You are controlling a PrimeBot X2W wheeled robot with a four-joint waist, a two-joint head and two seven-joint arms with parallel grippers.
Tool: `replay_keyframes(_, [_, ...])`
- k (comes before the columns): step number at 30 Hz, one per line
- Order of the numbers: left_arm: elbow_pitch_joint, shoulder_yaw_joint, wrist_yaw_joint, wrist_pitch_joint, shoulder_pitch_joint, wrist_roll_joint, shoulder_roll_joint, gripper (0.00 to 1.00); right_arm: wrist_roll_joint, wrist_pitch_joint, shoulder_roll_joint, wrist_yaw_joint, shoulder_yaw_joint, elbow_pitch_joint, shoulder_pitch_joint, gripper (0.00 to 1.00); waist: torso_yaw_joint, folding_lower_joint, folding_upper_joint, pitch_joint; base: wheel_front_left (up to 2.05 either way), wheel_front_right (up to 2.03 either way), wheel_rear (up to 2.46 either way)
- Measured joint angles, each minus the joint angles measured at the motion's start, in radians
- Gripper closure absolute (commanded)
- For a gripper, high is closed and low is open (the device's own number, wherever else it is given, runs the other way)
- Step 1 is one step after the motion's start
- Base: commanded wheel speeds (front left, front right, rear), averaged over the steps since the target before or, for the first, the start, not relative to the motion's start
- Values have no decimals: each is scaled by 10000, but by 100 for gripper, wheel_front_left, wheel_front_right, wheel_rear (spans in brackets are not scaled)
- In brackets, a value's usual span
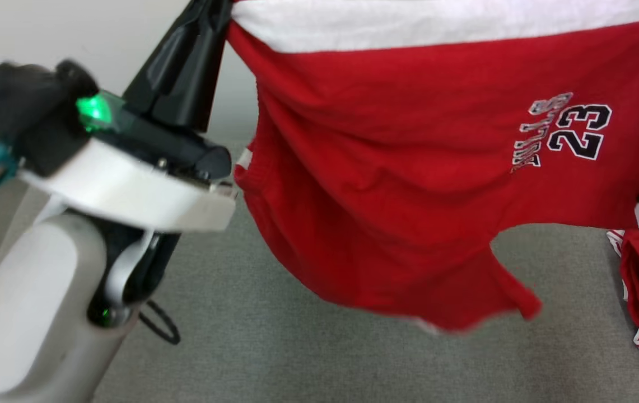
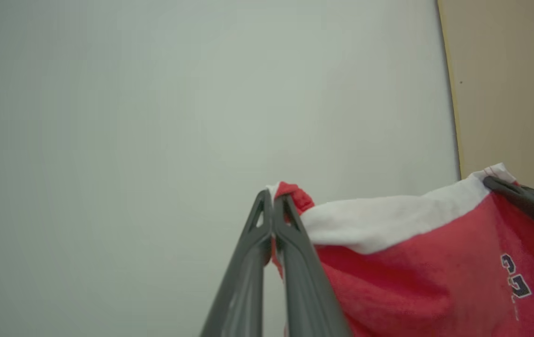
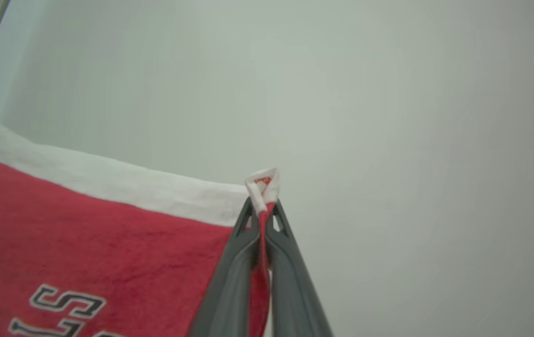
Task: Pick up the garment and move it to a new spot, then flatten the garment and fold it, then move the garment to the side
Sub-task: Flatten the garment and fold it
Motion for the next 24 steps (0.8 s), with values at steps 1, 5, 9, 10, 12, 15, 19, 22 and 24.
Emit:
replay_keyframes(1, [364,2,-82,25,-76,-228,-161,100,59,2,6,0,48,242,-123,100,-11,0,0,64,0,0,0])
replay_keyframes(5, [2761,0,-414,21,-545,-982,-813,100,272,-182,-6,0,403,1981,-932,100,-37,0,0,373,0,0,0])
replay_keyframes(9, [6128,115,-842,-828,-1494,-1360,-1743,100,393,-823,88,0,815,4378,-2329,100,-54,1,0,608,0,0,0])
replay_keyframes(10, [6976,192,-930,-1137,-1829,-1361,-1960,100,416,-986,163,4,907,5005,-2733,100,-67,1,0,623,0,0,0])
replay_keyframes(12, [8408,437,-1047,-1862,-2577,-1423,-2314,100,443,-1407,395,10,1070,6098,-3617,100,-116,1,0,658,0,0,0])
replay_keyframes(15, [10197,809,-1206,-2763,-3588,-1463,-2658,100,441,-2067,825,15,1197,7666,-4883,100,-244,1,0,692,0,0,0])
replay_keyframes(19, [12310,1290,-1267,-3087,-4072,-1724,-2970,100,558,-2564,1417,33,1580,9902,-5767,100,-386,0,0,761,0,0,0])
replay_keyframes(22, [13722,1549,-1216,-3158,-3678,-1962,-3260,100,849,-2811,1833,40,2102,11423,-5748,100,-410,1,0,877,0,0,0])
replay_keyframes(24, [14389,1632,-1256,-3164,-3286,-2040,-3448,100,1080,-2951,1985,40,2428,12228,-5555,100,-397,1,0,1022,0,0,0])
